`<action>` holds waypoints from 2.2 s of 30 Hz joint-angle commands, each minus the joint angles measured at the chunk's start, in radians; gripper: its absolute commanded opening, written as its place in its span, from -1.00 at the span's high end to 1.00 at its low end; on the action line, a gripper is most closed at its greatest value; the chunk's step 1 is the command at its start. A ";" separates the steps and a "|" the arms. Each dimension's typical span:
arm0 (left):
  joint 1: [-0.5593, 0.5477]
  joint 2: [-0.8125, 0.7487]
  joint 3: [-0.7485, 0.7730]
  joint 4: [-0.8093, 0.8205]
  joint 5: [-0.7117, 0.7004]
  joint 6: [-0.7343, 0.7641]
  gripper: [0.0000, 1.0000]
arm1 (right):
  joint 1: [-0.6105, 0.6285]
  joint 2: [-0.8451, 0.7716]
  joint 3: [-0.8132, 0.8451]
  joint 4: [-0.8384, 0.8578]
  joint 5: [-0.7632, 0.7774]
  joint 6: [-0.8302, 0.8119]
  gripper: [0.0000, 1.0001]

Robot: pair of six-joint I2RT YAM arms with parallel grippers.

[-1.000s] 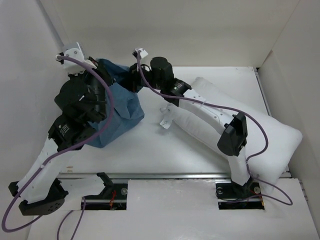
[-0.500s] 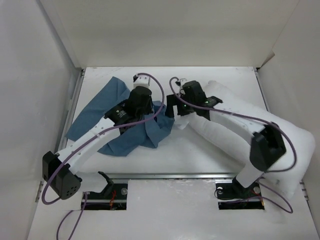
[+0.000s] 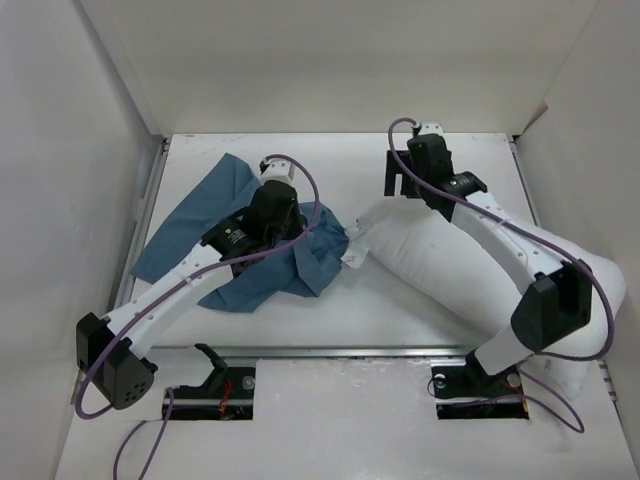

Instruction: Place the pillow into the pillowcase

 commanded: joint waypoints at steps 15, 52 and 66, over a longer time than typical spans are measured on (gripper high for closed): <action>0.024 0.088 0.159 -0.027 -0.054 0.042 1.00 | -0.074 0.009 -0.109 0.181 -0.355 0.071 1.00; 0.044 0.084 0.242 0.001 -0.026 0.077 1.00 | 0.341 0.163 0.081 0.314 0.070 0.237 1.00; 0.089 0.135 0.306 -0.073 -0.063 0.017 1.00 | 0.406 0.083 -0.166 0.261 0.044 0.421 0.98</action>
